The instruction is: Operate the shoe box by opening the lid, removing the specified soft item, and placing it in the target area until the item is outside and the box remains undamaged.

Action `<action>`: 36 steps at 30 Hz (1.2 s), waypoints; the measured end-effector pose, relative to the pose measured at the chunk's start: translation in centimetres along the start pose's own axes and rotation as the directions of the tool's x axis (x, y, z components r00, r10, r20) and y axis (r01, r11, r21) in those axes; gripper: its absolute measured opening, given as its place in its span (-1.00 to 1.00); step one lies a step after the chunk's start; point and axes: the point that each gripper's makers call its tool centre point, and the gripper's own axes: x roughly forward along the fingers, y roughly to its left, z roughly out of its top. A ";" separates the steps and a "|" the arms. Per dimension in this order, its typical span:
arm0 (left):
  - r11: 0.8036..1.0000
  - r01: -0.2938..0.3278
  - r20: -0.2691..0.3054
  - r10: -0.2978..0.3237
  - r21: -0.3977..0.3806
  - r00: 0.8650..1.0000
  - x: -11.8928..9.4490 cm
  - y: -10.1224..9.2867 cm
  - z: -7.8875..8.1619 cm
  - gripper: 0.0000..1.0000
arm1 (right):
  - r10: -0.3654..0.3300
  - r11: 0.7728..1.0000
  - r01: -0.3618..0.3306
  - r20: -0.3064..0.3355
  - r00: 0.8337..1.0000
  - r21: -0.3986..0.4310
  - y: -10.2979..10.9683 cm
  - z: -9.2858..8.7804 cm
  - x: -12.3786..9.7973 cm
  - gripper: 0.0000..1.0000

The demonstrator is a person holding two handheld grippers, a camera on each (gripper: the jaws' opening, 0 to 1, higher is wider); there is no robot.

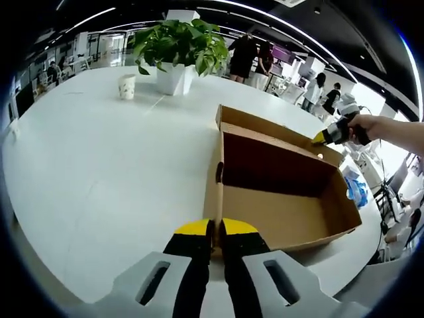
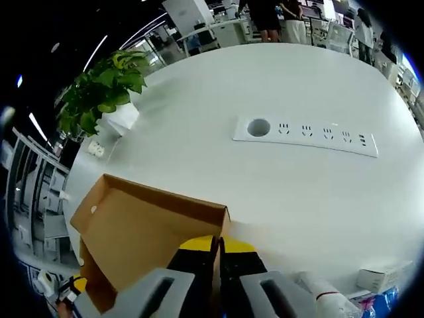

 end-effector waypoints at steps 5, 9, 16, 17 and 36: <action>1.000 0.004 -0.004 -0.004 -0.013 1.000 0.1 0.3 0.0 -0.95 | 0.005 1.000 -0.005 0.021 1.000 -0.002 0.4 0.2 -0.7 -1.00; 1.000 0.004 -0.004 -0.004 -0.013 1.000 0.1 0.3 0.0 -0.95 | 0.011 1.000 -0.011 0.037 0.999 -0.009 0.7 0.2 -1.3 -1.00; 1.000 0.002 -0.006 -0.002 -0.012 1.000 0.1 0.3 0.0 -0.95 | 0.019 1.000 -0.018 0.065 0.998 -0.018 1.1 0.5 -2.1 -1.00; 1.000 0.002 -0.006 -0.002 -0.012 1.000 0.0 0.2 0.0 -0.95 | 0.021 1.000 -0.020 0.069 0.997 -0.021 1.2 0.7 -2.1 -1.00; 1.000 -0.004 0.002 0.004 -0.025 1.000 0.1 0.2 0.1 -0.95 | 0.052 0.995 -0.039 0.141 0.989 -0.096 2.2 1.7 -4.6 -1.00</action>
